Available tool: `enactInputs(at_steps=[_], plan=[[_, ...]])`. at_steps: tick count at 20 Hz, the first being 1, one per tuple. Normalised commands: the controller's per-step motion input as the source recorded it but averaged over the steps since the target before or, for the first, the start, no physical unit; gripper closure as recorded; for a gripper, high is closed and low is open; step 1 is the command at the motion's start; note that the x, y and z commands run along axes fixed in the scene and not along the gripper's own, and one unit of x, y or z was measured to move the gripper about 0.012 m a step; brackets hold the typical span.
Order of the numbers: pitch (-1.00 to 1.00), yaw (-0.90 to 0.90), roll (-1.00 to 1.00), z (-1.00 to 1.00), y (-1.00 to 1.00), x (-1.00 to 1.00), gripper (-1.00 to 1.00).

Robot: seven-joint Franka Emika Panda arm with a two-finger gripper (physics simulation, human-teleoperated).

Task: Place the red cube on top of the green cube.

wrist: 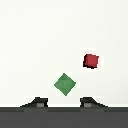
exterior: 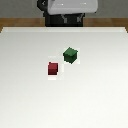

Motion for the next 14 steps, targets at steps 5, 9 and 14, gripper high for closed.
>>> enactInputs(at_steps=[5,9,14], plan=[[0.00,0.00,0.00,0.00,0.00,0.00,-1.00],[0.00,0.00,0.00,0.00,-0.25,0.00,-1.00],[0.00,0.00,0.00,0.00,-0.60,0.00,-1.00]])
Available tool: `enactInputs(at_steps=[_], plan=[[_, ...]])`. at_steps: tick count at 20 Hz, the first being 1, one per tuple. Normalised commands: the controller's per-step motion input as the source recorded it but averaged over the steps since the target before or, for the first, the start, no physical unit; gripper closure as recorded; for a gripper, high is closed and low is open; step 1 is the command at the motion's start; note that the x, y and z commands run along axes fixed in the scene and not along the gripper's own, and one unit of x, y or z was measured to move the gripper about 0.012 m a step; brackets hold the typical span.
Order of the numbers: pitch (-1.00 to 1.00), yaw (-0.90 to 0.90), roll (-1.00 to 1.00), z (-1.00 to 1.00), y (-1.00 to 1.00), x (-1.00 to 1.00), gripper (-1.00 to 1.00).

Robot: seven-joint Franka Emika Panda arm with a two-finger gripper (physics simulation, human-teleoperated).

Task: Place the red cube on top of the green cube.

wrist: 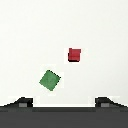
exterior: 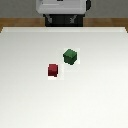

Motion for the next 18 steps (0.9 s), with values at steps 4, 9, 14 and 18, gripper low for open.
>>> enactInputs(at_steps=[4,9,14,18], plan=[[0.00,0.00,0.00,0.00,-0.50,0.25,-1.00],[0.00,0.00,0.00,0.00,0.00,0.80,-1.00],[0.00,0.00,0.00,0.00,0.20,0.60,-1.00],[0.00,0.00,0.00,-0.25,0.00,0.25,-1.00]])
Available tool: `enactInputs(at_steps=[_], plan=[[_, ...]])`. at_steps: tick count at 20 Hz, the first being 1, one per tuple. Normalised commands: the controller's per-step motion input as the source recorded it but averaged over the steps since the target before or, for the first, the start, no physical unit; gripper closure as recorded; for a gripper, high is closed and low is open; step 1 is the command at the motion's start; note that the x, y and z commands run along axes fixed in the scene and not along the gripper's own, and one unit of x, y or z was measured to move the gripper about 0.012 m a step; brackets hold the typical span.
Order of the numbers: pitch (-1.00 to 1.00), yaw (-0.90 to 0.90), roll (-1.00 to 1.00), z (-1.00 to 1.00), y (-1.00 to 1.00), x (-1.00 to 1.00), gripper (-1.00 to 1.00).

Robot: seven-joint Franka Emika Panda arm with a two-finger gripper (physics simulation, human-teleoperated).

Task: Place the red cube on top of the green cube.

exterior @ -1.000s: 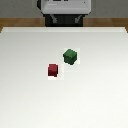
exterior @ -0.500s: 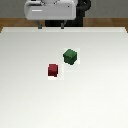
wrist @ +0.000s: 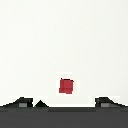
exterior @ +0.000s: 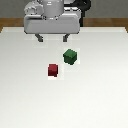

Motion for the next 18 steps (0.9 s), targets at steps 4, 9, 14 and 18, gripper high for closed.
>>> enactInputs(at_steps=[4,9,14,18], plan=[[0.00,0.00,0.00,-0.75,0.00,0.00,-1.00],[0.00,0.00,0.00,-1.00,-0.20,0.00,-1.00],[0.00,0.00,0.00,0.00,-0.20,0.00,-1.00],[0.00,0.00,0.00,0.00,0.00,0.00,-1.00]])
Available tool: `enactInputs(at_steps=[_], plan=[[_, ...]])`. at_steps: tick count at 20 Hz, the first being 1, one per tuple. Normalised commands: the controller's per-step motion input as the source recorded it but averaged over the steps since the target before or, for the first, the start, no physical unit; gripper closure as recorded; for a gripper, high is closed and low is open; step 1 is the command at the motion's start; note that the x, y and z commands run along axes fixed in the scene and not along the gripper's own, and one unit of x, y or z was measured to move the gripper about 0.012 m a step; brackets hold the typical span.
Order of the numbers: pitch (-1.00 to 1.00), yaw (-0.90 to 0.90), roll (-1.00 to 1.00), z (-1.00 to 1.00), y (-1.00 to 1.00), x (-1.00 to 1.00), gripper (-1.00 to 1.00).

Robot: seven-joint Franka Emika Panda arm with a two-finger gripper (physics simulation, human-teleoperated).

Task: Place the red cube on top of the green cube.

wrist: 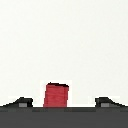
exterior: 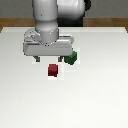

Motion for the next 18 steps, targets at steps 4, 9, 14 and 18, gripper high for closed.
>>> enactInputs(at_steps=[4,9,14,18], plan=[[0.00,0.00,0.00,-0.25,0.25,0.00,-1.00],[0.00,0.00,0.00,-0.60,0.00,0.00,-1.00],[0.00,0.00,0.00,-0.20,0.00,0.00,1.00],[0.00,0.00,0.00,0.00,0.00,0.00,1.00]])
